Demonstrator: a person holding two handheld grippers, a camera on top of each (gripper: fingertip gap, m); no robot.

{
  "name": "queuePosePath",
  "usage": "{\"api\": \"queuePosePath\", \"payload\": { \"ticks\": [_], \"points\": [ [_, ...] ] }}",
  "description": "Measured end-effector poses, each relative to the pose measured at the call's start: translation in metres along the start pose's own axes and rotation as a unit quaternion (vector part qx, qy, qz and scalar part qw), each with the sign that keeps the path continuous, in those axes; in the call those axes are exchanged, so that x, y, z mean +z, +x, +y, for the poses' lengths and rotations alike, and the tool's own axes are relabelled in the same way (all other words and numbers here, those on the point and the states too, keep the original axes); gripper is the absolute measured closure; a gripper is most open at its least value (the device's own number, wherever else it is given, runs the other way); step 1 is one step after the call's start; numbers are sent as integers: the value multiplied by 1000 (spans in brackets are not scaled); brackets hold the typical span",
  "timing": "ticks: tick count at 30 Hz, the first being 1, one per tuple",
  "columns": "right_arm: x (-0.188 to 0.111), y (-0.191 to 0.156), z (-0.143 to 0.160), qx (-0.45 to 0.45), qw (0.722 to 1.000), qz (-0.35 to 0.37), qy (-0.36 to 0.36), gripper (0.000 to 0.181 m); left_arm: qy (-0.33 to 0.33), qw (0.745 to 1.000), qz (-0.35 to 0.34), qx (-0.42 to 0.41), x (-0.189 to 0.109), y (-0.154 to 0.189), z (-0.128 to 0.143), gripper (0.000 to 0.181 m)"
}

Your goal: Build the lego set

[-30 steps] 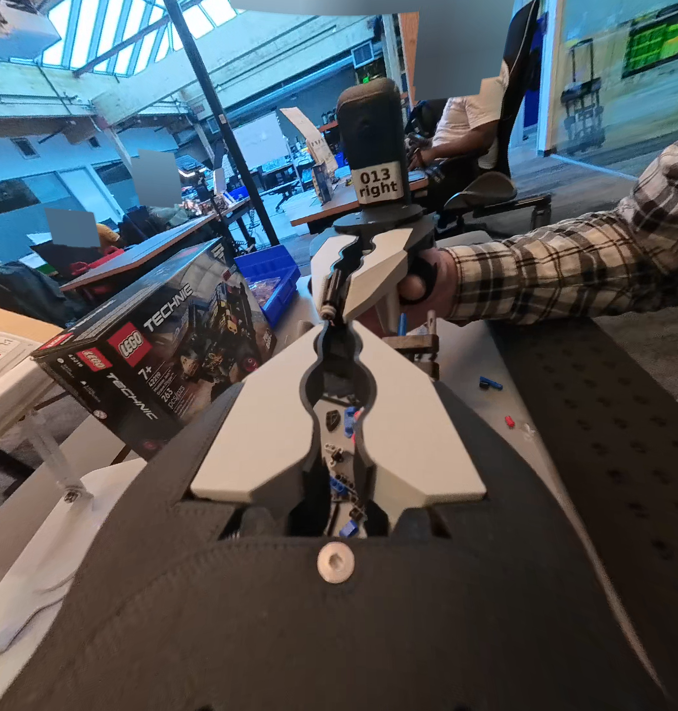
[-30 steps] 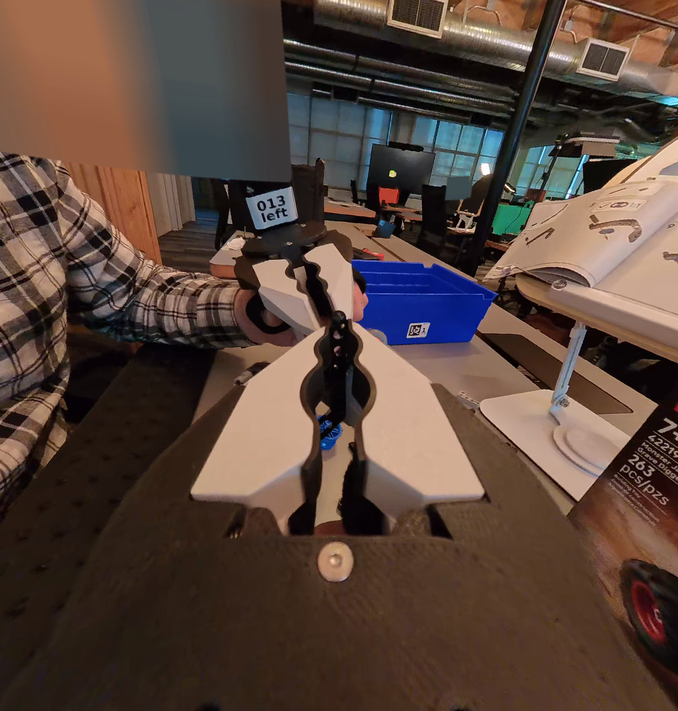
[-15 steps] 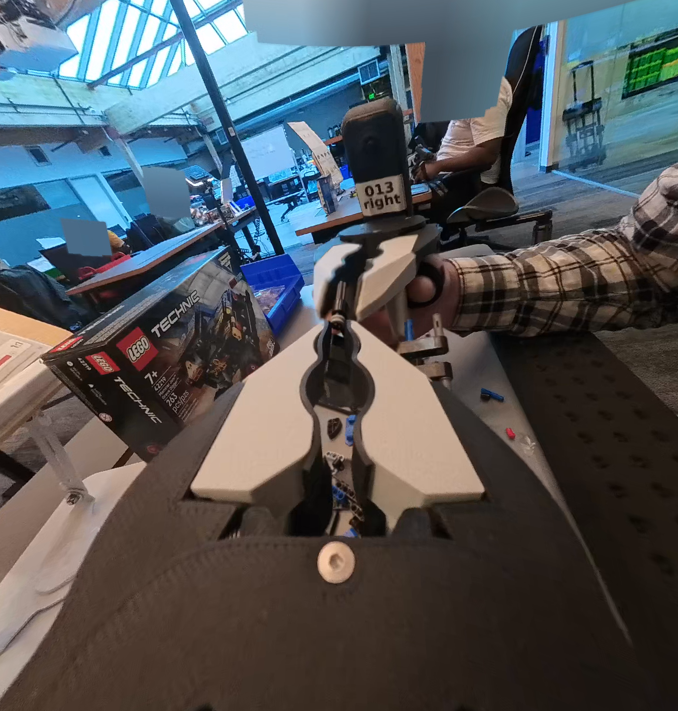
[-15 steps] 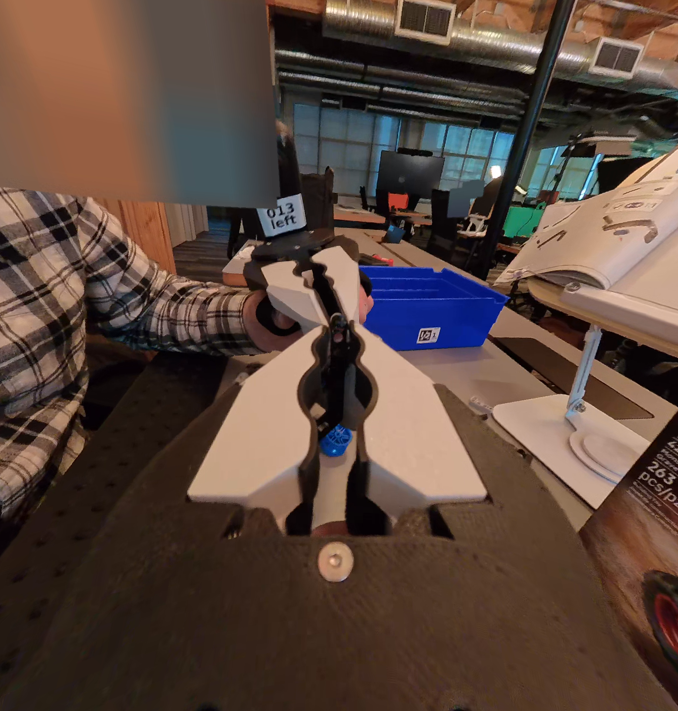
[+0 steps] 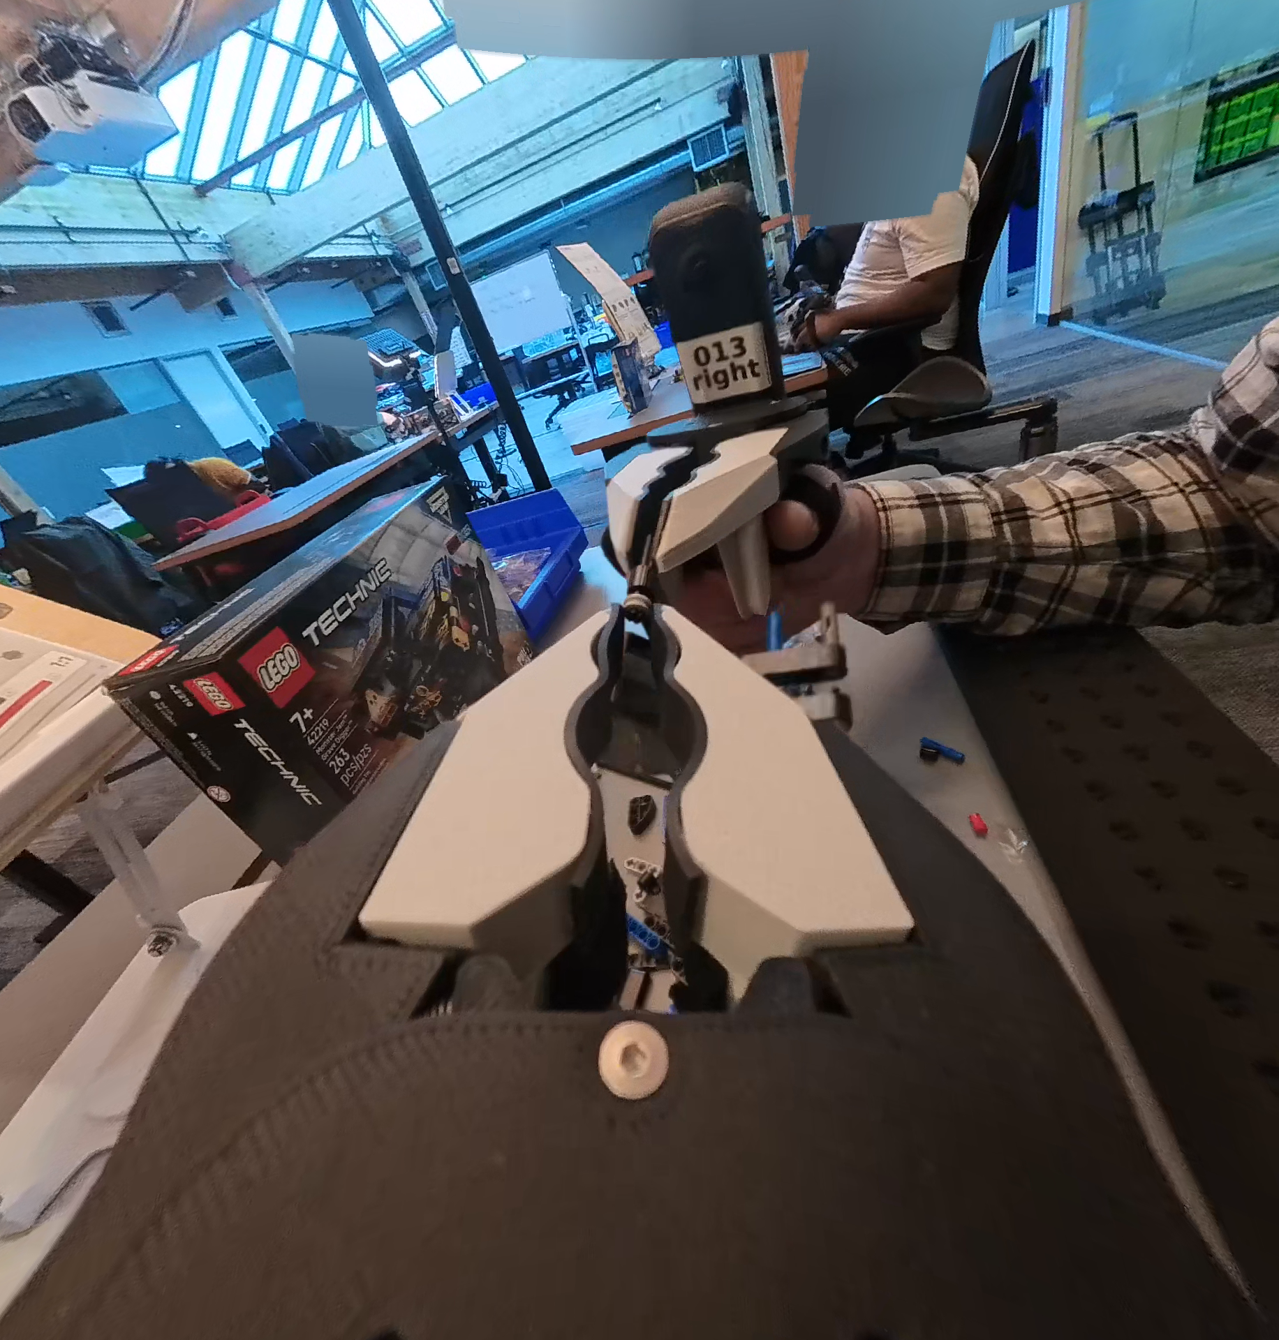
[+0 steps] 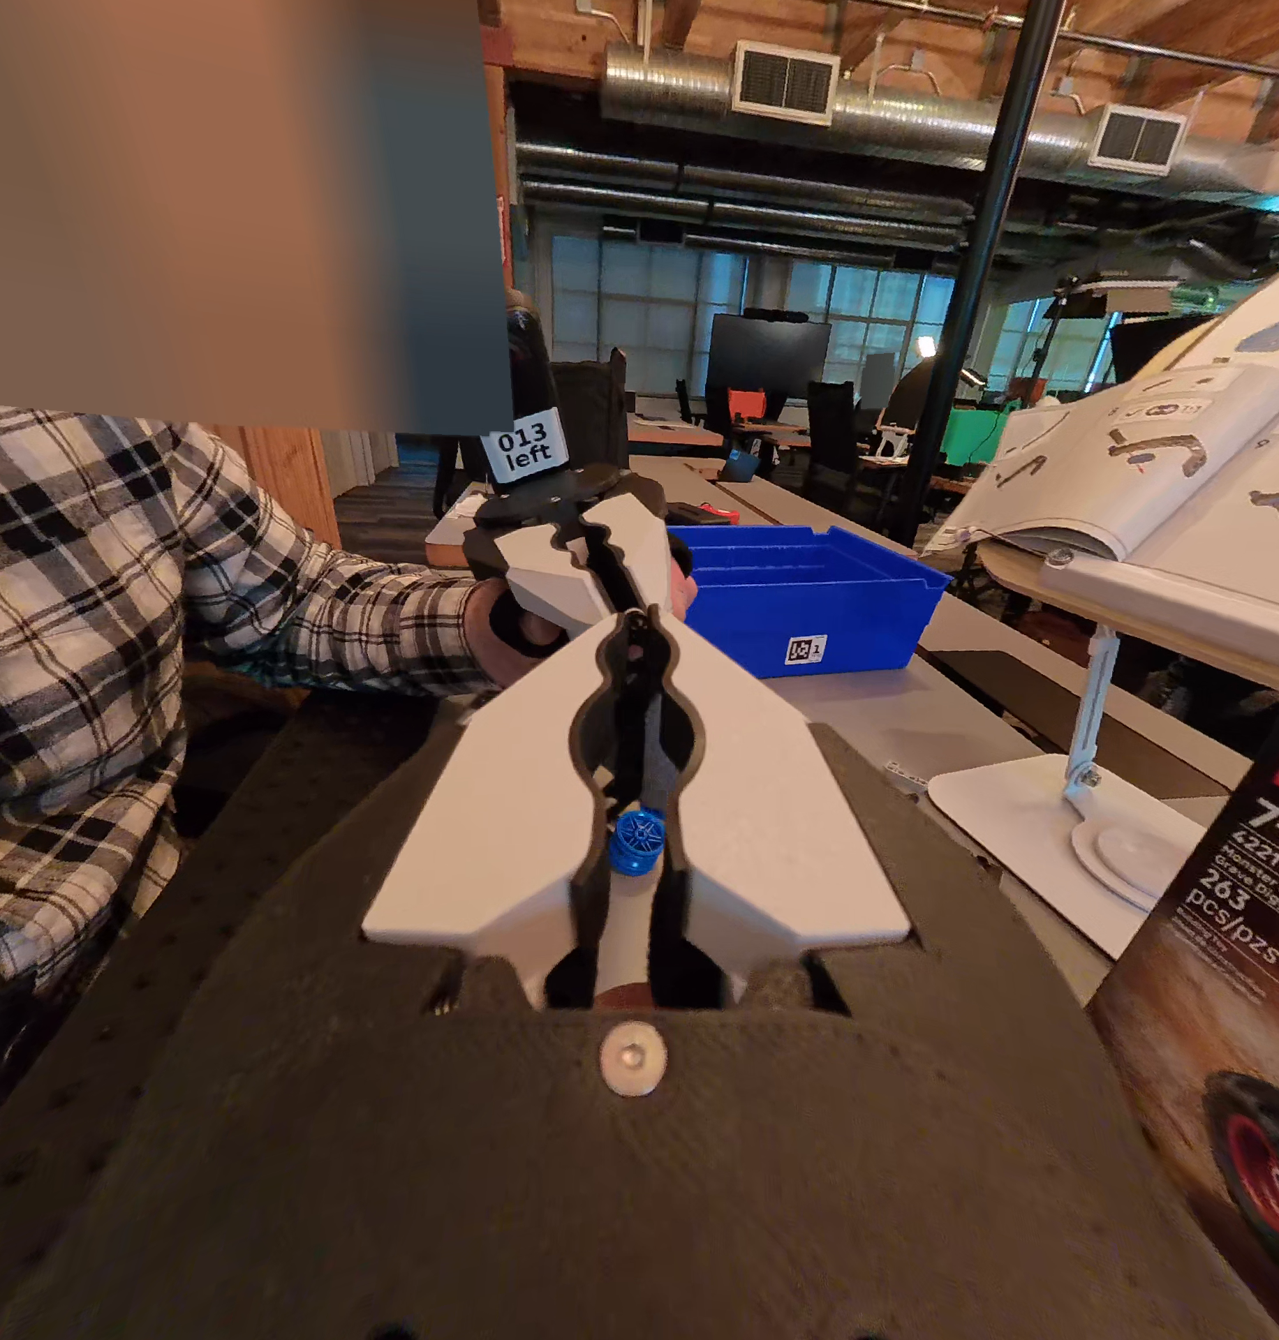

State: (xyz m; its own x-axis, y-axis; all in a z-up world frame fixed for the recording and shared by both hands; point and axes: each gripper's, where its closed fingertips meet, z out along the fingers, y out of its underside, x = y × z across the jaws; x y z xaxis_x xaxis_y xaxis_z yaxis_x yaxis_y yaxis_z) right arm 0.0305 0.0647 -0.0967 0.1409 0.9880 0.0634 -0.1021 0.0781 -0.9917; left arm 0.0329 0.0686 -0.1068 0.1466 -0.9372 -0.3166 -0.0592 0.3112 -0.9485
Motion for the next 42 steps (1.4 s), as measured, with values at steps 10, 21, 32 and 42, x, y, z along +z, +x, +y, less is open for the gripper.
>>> {"api": "queuePosePath", "payload": {
  "ticks": [10, 21, 32, 42],
  "points": [
    [0, -4, 1, 5, 1000, -15, -1, 180, 12, 1000, 4, 5, -1, 3, -2, 178],
    [2, -10, -1, 4, 999, -32, -3, 180, 14, 1000, 16, 7, 2, 12, -4, 178],
    [0, -8, 10, -26, 998, -15, -46, 179, -15, 999, 21, 21, 5, 12, 13, 178],
    [-3, 2, 26, -1, 996, -3, -84, 159, -24, 999, -14, 19, 9, 2, 19, 178]
  ]
}}
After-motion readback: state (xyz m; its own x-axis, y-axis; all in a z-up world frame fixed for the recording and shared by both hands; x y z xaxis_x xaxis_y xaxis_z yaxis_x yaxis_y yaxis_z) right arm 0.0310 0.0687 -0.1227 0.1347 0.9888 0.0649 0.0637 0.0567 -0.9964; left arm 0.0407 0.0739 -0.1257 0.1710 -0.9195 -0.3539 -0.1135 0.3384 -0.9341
